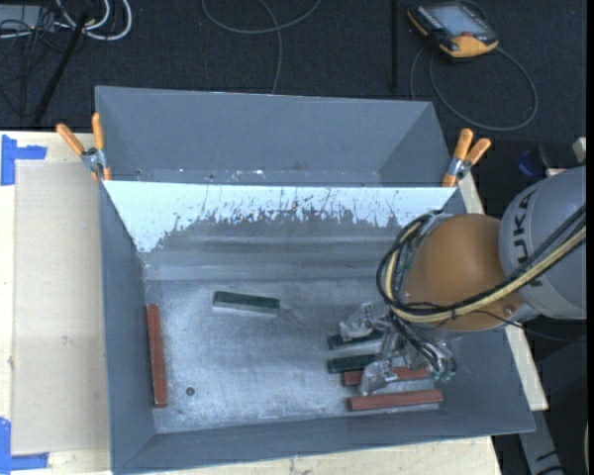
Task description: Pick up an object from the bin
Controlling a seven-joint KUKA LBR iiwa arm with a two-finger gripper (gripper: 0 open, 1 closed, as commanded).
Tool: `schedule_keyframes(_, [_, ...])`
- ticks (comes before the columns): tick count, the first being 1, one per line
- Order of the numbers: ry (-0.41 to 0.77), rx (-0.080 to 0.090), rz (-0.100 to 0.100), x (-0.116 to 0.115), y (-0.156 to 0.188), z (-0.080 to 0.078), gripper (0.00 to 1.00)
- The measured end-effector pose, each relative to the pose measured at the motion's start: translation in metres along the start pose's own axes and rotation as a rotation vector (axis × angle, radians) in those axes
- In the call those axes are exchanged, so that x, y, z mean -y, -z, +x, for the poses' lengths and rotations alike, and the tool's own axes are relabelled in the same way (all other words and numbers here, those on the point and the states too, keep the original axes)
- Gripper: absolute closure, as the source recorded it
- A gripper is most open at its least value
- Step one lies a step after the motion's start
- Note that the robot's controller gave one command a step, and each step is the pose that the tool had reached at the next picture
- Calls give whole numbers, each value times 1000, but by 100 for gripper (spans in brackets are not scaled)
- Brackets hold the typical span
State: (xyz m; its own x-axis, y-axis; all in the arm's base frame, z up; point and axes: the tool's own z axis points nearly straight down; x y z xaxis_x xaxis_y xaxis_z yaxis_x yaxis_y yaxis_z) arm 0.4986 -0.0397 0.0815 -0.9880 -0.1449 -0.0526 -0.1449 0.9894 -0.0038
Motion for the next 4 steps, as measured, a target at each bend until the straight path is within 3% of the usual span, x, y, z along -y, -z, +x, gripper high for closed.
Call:
schedule_keyframes(1, [0,0,0,0,0,0,100])
schedule_keyframes(2, [148,-20,-11,18,-1,-9,100])
schedule_keyframes(3, [356,-25,-11,39,-1,-18,100])
schedule_keyframes(4, [337,-43,-10,-5,186,-22,100])
